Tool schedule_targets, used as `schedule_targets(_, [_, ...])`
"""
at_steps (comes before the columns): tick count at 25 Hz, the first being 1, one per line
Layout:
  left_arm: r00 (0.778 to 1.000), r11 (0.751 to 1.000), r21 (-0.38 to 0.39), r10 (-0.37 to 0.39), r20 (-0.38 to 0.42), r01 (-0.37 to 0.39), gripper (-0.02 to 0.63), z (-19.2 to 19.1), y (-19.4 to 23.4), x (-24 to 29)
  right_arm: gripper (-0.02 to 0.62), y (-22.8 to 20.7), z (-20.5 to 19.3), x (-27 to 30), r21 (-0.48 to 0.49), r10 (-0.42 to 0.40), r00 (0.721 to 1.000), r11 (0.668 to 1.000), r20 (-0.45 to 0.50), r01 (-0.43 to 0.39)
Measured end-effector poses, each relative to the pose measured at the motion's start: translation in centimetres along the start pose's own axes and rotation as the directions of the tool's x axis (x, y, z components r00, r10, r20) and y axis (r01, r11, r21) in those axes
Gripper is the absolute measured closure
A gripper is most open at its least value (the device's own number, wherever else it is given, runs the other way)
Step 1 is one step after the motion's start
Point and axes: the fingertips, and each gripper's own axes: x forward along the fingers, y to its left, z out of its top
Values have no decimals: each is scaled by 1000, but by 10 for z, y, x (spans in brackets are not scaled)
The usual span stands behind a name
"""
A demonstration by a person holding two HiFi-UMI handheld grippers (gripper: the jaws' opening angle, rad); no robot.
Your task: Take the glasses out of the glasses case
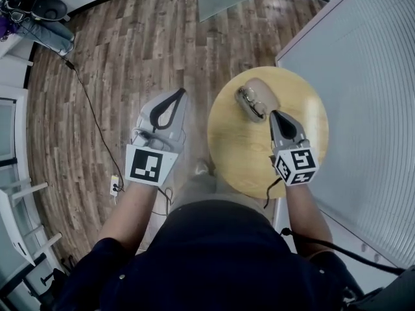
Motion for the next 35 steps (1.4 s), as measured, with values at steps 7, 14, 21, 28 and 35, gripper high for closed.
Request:
schedule_targets(7, [998, 1000, 14, 3, -69, -2, 601, -25, 9, 37, 586, -27, -25, 36, 12, 23, 997, 1000, -77, -22])
schedule_targets(14, [993, 1000, 11, -1, -118, 2, 601, -59, 15, 65, 586, -38, -69, 68, 17, 59, 987, 998, -152, -57])
schedule_targets(21, [991, 1000, -2, -10, -136, 10, 601, -88, 15, 82, 586, -43, -104, 100, 9, 87, 973, 996, -214, -87])
schedule_targets(28, [981, 999, -22, -37, -189, 34, 600, -118, 5, 92, 584, -46, -135, 121, 2, 128, 952, 991, -279, -133])
schedule_targets(35, [977, 999, -34, -23, -211, 17, 600, -134, 13, 99, 545, -46, -156, 136, 6, 158, 923, 986, -352, -167])
